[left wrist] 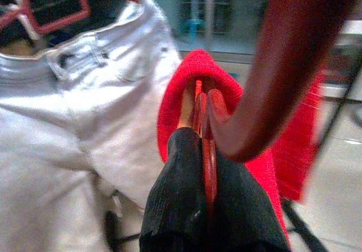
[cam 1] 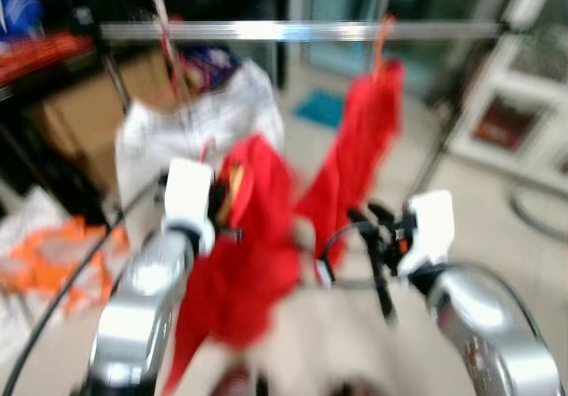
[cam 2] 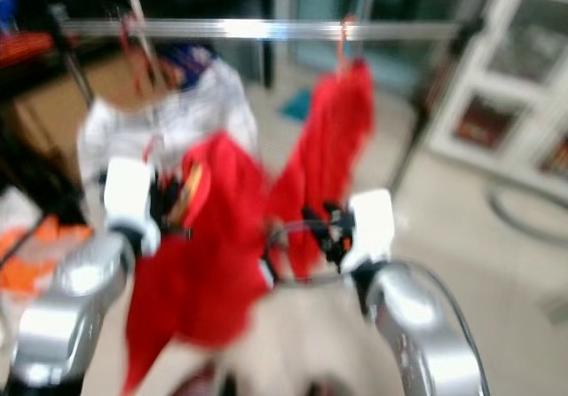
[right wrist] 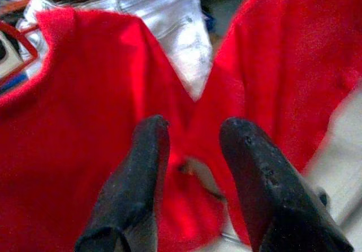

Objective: Hang hanger

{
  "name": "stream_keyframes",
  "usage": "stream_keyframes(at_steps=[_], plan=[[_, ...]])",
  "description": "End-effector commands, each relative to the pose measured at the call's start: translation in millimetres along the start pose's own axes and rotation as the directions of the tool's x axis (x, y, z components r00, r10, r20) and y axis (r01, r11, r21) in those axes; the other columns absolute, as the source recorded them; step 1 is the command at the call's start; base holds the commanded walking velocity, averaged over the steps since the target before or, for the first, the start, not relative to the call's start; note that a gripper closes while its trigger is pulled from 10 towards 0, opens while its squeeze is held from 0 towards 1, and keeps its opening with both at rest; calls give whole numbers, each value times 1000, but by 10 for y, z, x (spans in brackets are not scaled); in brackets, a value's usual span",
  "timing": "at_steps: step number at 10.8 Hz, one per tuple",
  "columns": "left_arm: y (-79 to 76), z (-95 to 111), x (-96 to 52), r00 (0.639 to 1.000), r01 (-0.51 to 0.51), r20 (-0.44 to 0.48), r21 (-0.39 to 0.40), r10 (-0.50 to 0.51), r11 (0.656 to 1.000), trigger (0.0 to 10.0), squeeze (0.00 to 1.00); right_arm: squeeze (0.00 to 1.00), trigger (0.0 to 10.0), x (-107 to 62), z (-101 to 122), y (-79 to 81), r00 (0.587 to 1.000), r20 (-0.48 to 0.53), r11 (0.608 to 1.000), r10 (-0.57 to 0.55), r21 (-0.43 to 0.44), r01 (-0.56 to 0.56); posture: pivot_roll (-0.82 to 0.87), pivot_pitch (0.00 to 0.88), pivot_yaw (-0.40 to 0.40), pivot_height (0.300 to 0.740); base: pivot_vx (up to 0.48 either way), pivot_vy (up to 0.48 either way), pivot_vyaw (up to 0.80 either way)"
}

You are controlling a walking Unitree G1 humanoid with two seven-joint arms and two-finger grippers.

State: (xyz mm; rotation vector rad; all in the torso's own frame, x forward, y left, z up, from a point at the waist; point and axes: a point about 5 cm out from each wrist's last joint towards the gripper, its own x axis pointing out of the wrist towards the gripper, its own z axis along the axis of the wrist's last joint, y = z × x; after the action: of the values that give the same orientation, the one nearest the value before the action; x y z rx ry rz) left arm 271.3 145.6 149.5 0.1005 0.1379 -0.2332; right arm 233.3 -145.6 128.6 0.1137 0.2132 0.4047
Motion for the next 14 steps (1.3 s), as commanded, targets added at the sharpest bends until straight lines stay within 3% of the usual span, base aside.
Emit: stream_keyframes(at_steps=[1,3,7,10,11,13,14], plan=[[32,116,-3,999,1,50,11,-2,1000,10000,0,0,10000,-11,47,2,1000,16,1000,-4,10,3,-28,53,28,740,-386,0,0],[68,129,5,999,1,50,15,-2,1000,10000,0,0,10000,-3,63,-2,1000,19,1000,-10,17,10,-30,54,27,740,-377,0,-400],[141,100,6,999,23,37,75,-26,997,10000,0,0,10000,24,141,16,999,42,1000,-7,2,7,-27,59,12,740,0,0,0],[285,140,-30,984,176,9,154,-180,972,10000,0,0,10000,51,162,7,999,44,1000,-5,-1,5,-20,61,7,740,0,0,0],[360,234,-44,954,290,20,210,-300,934,10000,0,0,10000,64,190,-7,999,46,1000,-8,-13,9,-20,61,3,740,0,0,0],[445,378,-90,861,471,31,332,-508,817,10000,0,0,10000,79,368,19,991,104,996,82,-52,-76,-19,55,2,740,0,0,0],[491,411,-130,816,526,1,413,-578,744,10000,0,157,10000,76,542,16,979,168,993,113,7,-116,-18,51,5,740,0,0,0]])
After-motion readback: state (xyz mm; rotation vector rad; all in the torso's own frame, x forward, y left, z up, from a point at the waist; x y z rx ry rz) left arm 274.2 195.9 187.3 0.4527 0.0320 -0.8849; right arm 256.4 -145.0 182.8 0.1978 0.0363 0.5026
